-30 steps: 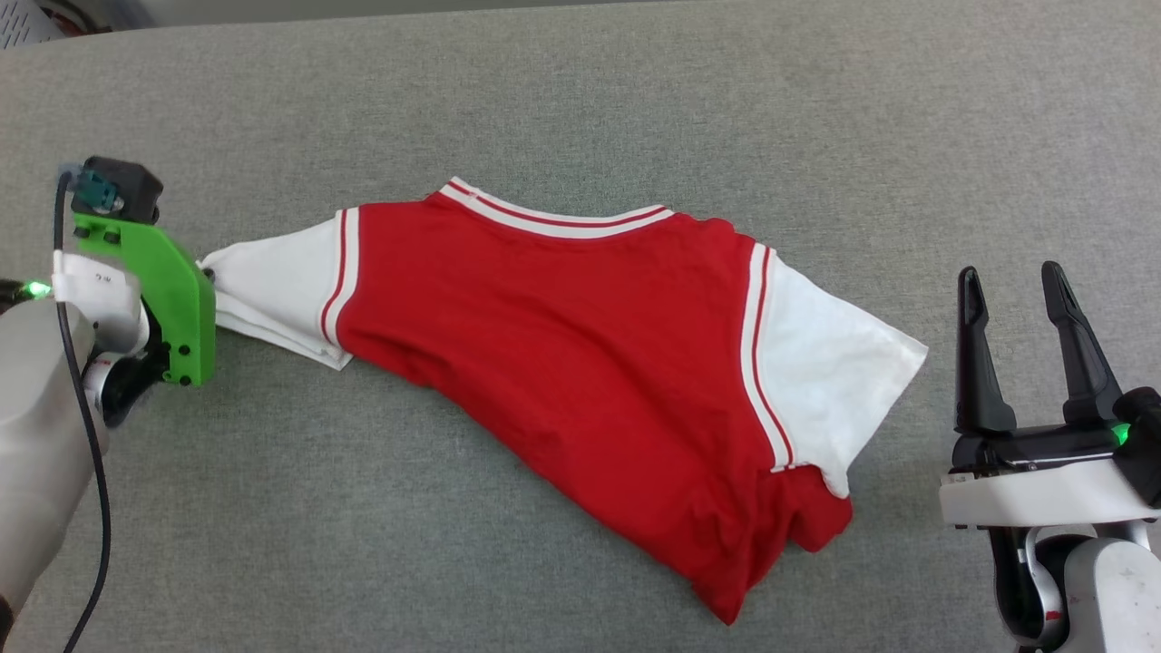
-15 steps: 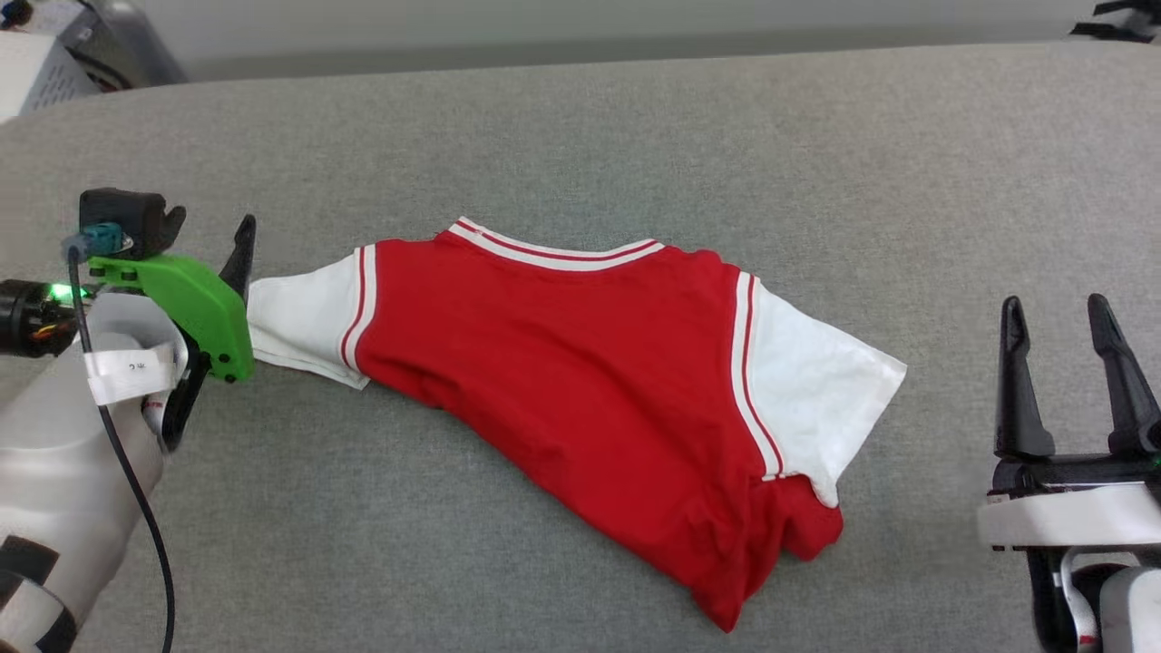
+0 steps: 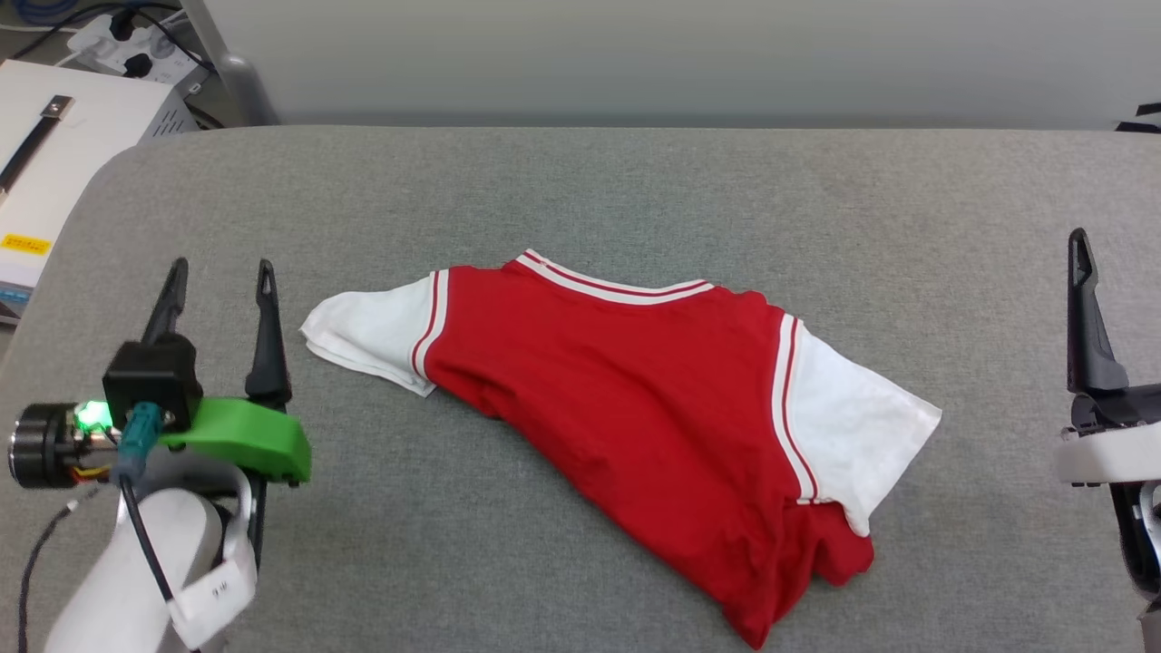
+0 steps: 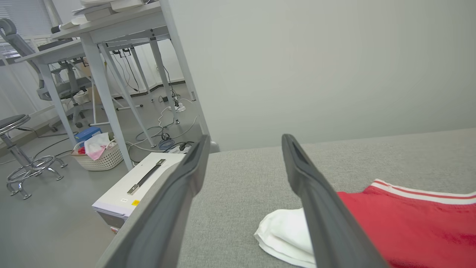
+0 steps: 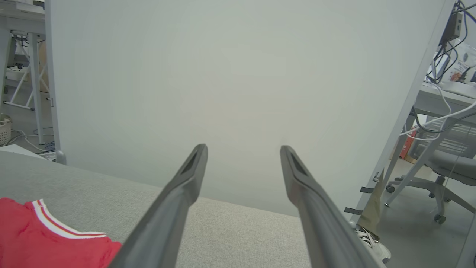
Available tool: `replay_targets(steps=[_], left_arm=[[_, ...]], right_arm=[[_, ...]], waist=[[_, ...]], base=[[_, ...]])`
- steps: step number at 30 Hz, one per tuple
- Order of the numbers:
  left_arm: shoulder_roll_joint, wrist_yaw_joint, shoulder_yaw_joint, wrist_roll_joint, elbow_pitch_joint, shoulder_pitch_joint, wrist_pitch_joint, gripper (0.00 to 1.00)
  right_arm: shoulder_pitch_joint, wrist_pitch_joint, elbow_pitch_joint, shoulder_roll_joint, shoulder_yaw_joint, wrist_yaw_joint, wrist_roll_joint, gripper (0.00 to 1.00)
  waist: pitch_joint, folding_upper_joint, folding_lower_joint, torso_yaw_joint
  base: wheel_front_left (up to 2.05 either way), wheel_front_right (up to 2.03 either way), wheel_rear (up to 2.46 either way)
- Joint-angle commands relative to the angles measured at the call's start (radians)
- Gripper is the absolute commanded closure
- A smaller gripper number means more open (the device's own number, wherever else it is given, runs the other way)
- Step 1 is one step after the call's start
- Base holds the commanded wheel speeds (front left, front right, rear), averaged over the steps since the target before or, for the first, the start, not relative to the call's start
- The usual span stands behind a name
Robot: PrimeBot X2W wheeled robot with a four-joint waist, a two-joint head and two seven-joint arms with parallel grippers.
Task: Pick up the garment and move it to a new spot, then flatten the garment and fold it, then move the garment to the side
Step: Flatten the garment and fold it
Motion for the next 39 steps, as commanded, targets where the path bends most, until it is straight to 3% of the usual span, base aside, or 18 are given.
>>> replay_targets(steps=[1,3,7,15,20,28,35,36,37,39], left_arm=[[-0.023,0.012,0.022,0.030,-0.038,0.051,-0.006,0.00],[-0.046,0.016,0.057,0.075,-0.095,0.113,-0.006,0.00],[-0.101,0.009,0.123,0.132,-0.169,0.201,-0.006,0.00],[-0.204,-0.056,0.191,0.217,-0.185,0.260,-0.006,0.00],[-0.255,-0.101,0.217,0.259,-0.175,0.252,-0.006,0.00],[-0.320,-0.151,0.248,0.316,-0.172,0.222,-0.006,0.00],[-0.355,-0.182,0.272,0.350,-0.155,0.219,-0.006,0.00],[-0.357,-0.185,0.277,0.353,-0.153,0.222,-0.006,0.00],[-0.359,-0.188,0.282,0.357,-0.149,0.223,-0.006,0.00],[-0.361,-0.195,0.292,0.364,-0.142,0.224,-0.006,0.00]], right_arm=[[-0.026,0.003,0.022,-0.031,0.025,-0.001,0.016,0.00],[-0.062,0.046,0.054,-0.086,0.070,-0.001,0.045,0.00],[-0.125,0.243,0.108,-0.201,0.180,-0.001,0.139,0.00],[-0.198,0.628,0.150,-0.402,0.435,-0.001,0.393,0.00],[-0.234,0.822,0.191,-0.481,0.558,-0.001,0.531,0.00],[-0.297,0.885,0.305,-0.482,0.703,-0.001,0.590,0.00],[-0.312,0.855,0.409,-0.456,0.848,-0.001,0.628,0.00],[-0.317,0.842,0.417,-0.453,0.856,-0.001,0.633,0.54],[-0.323,0.824,0.424,-0.453,0.868,-0.001,0.638,1.00],[-0.340,0.777,0.439,-0.456,0.873,-0.001,0.641,1.00]], waist=[[-0.007,0.0000,0.0001,0.013],[-0.004,0.0000,0.0001,0.022],[0.004,0.0000,0.0001,0.039],[0.038,0.0000,0.0001,0.082],[0.069,0.0000,0.0001,0.105],[0.128,0.0000,0.0001,0.137],[0.138,0.0000,0.0001,0.136],[0.135,0.0000,0.0001,0.132],[0.131,0.0000,0.0001,0.127],[0.122,0.0000,0.0001,0.115]], base=[[0.00,0.00,0.00],[0.00,0.00,0.00],[0.00,0.00,0.00],[0.00,0.00,0.00],[0.00,0.00,0.00],[0.00,0.00,0.00],[0.00,0.00,0.00],[0.00,0.00,0.00],[0.00,0.00,0.00],[0.00,0.00,0.00]])
